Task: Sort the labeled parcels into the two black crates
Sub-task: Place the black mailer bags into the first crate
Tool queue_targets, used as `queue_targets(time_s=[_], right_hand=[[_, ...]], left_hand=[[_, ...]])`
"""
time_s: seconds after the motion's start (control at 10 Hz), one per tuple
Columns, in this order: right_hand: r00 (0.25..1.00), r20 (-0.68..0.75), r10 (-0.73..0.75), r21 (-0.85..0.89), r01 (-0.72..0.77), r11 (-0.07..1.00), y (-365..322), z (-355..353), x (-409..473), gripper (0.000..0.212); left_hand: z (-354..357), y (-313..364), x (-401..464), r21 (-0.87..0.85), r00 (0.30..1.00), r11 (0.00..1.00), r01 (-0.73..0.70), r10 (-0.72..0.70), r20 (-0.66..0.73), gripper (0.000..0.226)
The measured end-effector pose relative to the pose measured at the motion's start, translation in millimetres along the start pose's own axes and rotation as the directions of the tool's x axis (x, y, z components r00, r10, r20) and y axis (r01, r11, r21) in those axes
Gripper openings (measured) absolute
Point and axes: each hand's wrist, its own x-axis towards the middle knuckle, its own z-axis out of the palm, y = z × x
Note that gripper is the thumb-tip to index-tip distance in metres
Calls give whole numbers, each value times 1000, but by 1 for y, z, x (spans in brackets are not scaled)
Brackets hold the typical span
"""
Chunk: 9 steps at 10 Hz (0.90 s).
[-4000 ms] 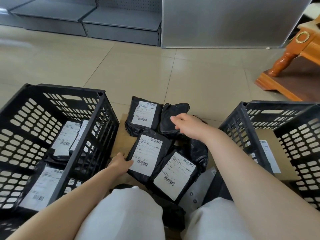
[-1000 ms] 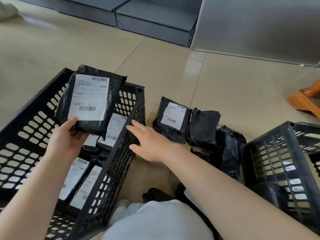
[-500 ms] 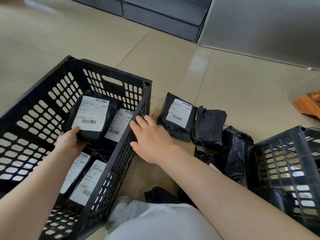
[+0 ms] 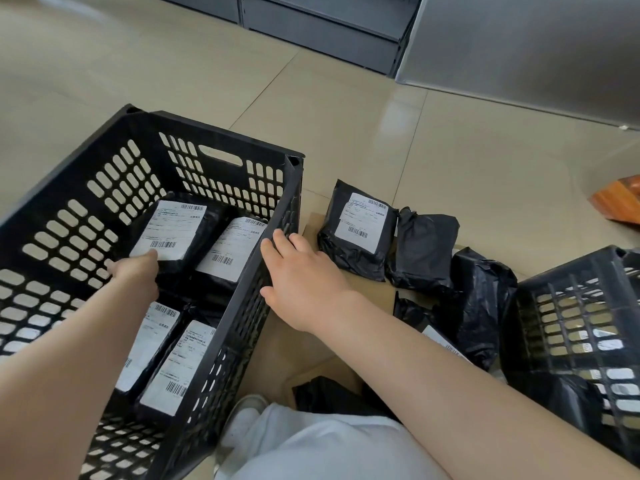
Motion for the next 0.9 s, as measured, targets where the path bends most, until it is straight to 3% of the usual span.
queue_targets(time_s=[0.1,0.2,0.3,0.5,0.7,0.9], right_hand=[[1000,12,3,-7,-2,1000,-1,-1,1,72],[1000,10,4,-10,-3,1000,-2,-1,2,73],[1000,15,3,-16,-3,1000,-3,-1,2,73],[1000,19,5,-6,-4,1000,-4,-2,1,73],[1000,20,6,12,-6,1000,-3,-2,1,73],[1000,11,8,5,-8,1000,-4,-2,2,72]], left_hand=[[14,-12,9,-80,997,997,-14,20,69,77],[14,-22,6,-137,999,990,-15,21,45,89],[11,-13,-40,-122,998,993,-1,9,60,85],[21,-15,-79,142,985,977,-162,152,84,88],[30,-8,-80,260,991,956,-136,130,39,82],[31,-12,-77,233,989,961,-148,145,33,74]])
